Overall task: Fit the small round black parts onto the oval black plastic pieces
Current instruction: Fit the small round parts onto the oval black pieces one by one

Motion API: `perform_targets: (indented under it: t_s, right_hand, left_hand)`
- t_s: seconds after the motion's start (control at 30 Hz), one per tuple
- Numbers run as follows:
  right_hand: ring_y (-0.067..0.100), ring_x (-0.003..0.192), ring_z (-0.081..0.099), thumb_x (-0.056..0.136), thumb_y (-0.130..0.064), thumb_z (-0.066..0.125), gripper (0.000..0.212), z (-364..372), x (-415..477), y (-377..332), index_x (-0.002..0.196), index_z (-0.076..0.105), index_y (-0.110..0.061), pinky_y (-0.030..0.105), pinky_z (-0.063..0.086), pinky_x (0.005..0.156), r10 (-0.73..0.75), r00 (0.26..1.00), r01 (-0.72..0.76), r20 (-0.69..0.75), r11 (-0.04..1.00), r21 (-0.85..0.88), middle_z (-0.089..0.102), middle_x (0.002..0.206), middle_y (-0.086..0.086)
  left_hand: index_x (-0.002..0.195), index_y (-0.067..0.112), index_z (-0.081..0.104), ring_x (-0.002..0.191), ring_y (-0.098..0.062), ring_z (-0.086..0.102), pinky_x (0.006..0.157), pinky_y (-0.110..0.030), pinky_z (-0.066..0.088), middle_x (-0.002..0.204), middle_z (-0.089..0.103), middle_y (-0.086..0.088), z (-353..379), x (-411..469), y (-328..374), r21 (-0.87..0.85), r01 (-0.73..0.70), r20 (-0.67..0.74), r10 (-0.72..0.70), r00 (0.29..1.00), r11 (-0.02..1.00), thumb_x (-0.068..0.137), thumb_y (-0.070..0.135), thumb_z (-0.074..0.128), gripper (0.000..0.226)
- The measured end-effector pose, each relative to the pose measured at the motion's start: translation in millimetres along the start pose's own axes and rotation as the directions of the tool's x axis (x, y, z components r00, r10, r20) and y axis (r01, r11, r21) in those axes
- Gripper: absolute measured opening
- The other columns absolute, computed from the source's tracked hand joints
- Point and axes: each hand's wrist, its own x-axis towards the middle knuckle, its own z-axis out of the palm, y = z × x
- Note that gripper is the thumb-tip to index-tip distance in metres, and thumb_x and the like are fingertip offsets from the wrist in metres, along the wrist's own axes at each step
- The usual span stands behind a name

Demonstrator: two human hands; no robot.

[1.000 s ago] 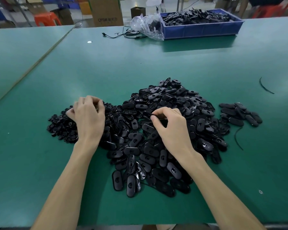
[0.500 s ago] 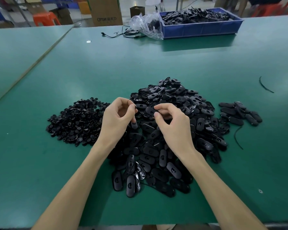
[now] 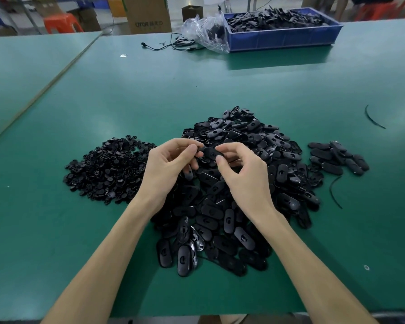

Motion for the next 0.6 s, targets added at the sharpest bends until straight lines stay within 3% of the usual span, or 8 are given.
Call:
perform_targets:
  t_s: [0.3, 0.6]
  right_hand:
    - [0.005, 0.092, 0.067, 0.099, -0.015, 0.070, 0.017, 1.7, -0.4, 1.6, 0.112, 0.073, -0.024, 0.020, 0.055, 0.087, -0.006, 1.000, 0.006, 0.006, 1.000, 0.009, 0.073, 0.097, -0.011]
    - [0.005, 0.094, 0.070, 0.097, -0.010, 0.071, 0.021, 2.9, -0.5, 3.2, 0.114, 0.075, -0.022, 0.019, 0.056, 0.086, -0.025, 0.999, 0.024, 0.041, 0.999, 0.029, 0.075, 0.101, -0.009]
  left_hand:
    - [0.105, 0.011, 0.078, 0.071, -0.014, 0.066, 0.062, -0.030, 0.055, 0.085, 0.076, -0.002, 1.9, -2.6, 0.5, 0.067, -0.013, 0.025, 0.011, 1.000, 0.998, 0.096, 0.009, 0.072, 0.011]
    - [0.096, 0.016, 0.074, 0.071, -0.015, 0.069, 0.065, -0.024, 0.054, 0.091, 0.077, 0.001, 8.7, -3.6, -5.4, 0.225, -0.074, 0.020, 0.072, 0.997, 0.972, 0.095, 0.010, 0.074, 0.006]
